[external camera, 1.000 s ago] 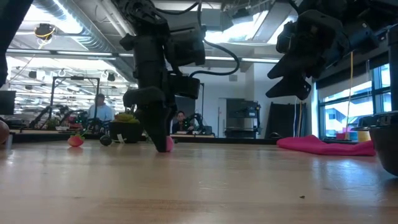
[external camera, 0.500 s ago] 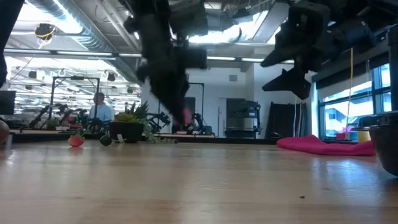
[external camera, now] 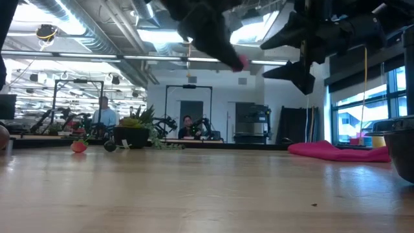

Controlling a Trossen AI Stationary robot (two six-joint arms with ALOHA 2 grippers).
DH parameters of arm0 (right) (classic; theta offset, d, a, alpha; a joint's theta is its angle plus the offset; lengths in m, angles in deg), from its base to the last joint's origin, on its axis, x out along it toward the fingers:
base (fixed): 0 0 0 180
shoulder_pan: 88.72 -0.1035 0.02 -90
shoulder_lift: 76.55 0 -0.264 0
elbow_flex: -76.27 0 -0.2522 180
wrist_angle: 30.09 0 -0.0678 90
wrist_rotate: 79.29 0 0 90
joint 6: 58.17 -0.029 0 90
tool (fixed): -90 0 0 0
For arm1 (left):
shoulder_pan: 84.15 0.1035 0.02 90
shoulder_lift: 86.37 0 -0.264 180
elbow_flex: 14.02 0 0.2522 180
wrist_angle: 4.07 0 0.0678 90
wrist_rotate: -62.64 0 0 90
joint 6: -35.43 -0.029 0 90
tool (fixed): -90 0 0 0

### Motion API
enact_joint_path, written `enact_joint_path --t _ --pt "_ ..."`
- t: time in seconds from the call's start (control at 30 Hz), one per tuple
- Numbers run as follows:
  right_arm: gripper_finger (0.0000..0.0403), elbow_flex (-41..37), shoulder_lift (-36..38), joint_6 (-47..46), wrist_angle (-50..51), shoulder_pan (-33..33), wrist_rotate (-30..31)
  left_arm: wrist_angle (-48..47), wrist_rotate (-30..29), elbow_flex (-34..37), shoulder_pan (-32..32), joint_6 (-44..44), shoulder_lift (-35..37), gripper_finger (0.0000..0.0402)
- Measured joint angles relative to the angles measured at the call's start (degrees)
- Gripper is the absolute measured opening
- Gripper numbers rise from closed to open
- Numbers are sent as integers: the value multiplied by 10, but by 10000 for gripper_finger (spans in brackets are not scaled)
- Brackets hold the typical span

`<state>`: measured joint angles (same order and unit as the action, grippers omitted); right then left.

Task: Pick and placing Produce into tupperware
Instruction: Put the peach into the right of the black bin

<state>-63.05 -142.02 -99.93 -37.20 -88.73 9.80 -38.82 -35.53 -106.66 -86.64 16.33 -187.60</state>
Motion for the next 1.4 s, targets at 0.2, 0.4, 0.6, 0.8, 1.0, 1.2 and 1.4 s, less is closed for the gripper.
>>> enact_joint_path --t 0.2,0.4,0.6,0.8,1.0,1.2,1.4 --pt "275 0 0 13 -47 0 -2 44 -15 0 -3 -25 0 109" --pt "275 0 0 16 -48 0 -3 65 -34 0 -3 -30 0 119" --pt "275 0 0 19 -47 0 -3 104 -30 0 -3 -40 0 108" --pt "275 0 0 31 -62 -1 -8 127 -8 0 -5 -41 0 117" --pt "270 0 0 33 -78 0 -16 132 -2 0 -5 -41 0 117" --pt "222 0 0 33 -79 0 -31 131 -2 0 -5 -41 0 108" --pt "155 0 0 33 -82 0 -43 131 -3 0 -5 -42 0 122"
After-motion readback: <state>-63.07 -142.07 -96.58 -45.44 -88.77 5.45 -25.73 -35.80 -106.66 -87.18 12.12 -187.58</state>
